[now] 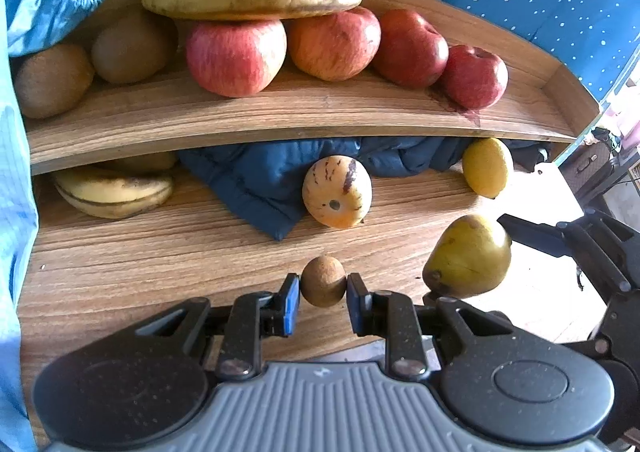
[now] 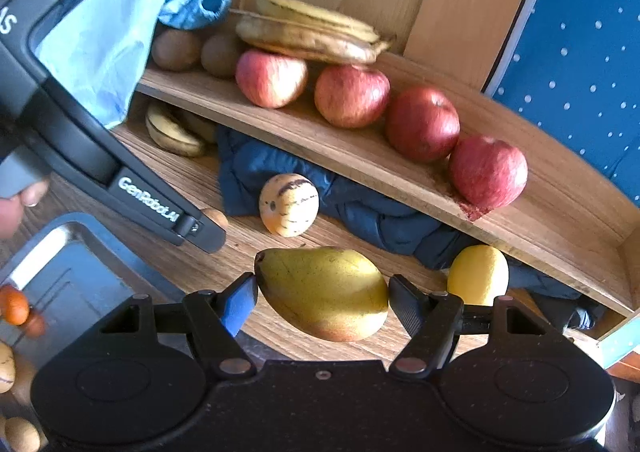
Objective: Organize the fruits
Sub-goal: 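Carry the kiwi with the left tool while the right carries the pear over the tray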
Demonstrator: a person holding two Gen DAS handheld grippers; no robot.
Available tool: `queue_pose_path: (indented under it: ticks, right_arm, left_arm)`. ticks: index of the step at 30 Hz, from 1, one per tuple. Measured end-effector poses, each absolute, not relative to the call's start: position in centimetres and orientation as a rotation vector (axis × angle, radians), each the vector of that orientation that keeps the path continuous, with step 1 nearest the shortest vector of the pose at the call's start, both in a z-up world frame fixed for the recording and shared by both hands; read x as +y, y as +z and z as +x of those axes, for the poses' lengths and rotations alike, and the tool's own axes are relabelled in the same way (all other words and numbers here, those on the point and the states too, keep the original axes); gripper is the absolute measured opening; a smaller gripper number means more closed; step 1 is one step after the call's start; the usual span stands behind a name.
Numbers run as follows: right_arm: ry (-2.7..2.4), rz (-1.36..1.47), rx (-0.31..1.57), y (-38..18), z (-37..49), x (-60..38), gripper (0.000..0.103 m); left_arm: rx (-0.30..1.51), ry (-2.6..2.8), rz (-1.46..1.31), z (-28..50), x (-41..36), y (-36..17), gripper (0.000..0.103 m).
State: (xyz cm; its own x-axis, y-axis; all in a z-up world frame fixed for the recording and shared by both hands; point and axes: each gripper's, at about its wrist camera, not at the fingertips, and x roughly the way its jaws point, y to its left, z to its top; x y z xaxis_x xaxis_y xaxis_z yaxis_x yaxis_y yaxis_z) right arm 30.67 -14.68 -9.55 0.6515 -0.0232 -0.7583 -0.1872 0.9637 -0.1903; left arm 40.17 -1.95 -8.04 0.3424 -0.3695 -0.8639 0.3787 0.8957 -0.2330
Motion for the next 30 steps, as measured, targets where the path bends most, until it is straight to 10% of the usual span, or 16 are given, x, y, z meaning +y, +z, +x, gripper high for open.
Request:
queue_pose_path:
  ticks: [30]
  right_arm:
    - [0.215, -0.261, 0.888, -8.7, 20.3, -11.7, 0.073]
  left_arm:
    - [1.141, -0.367, -0.032, 30.0, 1.7, -7.8, 0.027]
